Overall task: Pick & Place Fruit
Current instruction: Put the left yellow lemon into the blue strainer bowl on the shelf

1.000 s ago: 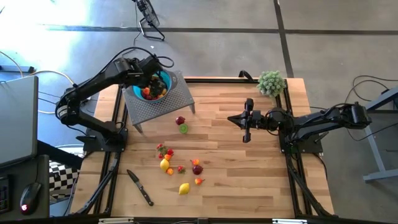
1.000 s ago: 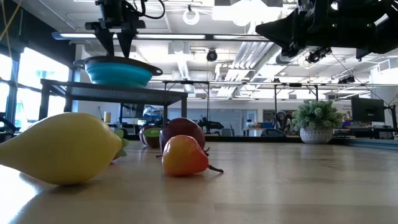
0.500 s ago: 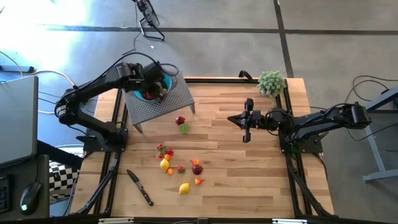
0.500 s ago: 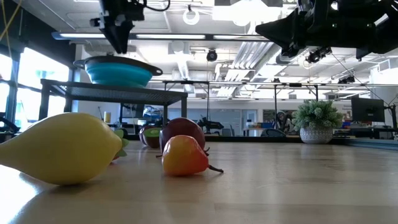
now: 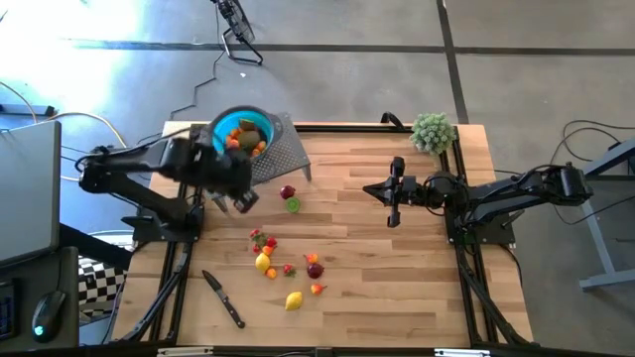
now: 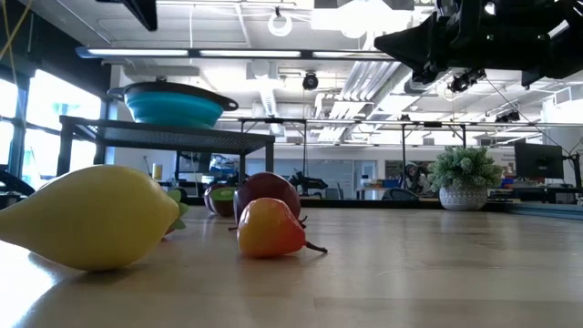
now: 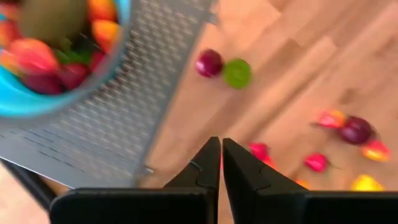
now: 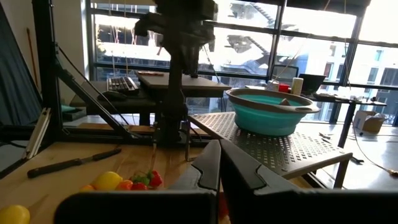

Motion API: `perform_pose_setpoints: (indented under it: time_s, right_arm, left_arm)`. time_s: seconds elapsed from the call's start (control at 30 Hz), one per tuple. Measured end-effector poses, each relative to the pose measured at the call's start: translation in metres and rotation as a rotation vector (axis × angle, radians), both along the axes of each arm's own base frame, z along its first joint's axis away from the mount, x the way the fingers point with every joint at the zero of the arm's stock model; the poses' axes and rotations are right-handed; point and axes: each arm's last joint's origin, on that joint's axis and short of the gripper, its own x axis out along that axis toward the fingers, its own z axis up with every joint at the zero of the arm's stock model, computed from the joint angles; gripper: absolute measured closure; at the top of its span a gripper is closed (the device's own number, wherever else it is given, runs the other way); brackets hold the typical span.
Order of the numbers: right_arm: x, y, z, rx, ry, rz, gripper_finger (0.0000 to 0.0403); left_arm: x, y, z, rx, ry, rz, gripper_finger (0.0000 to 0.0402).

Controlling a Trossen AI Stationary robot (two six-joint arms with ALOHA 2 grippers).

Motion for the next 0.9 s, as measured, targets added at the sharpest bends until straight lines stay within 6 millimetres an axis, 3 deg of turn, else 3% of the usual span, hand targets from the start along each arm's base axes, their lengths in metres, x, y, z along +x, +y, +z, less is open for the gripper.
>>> perform_pose_setpoints:
  time_s: [0.37,0.6,0.9]
  right_arm:
    - [0.0,0.0,0.0,0.003,0.002,0.0,0.04]
    - [0.0,0.0,0.0,0.004,0.003,0.001,0.04]
    - [0.0,0.0,0.0,0.008,0.002,0.002,0.04]
  left_arm:
    - [0.007,-0.073,-0.015,-0.12,-0.006,-0.025,0.0391]
    - [0.012,-0.108,-0.05,-0.138,0.063,0.118,0.0391]
    - [0.022,-0.134,-0.094,-0.211,0.176,0.258,0.0391]
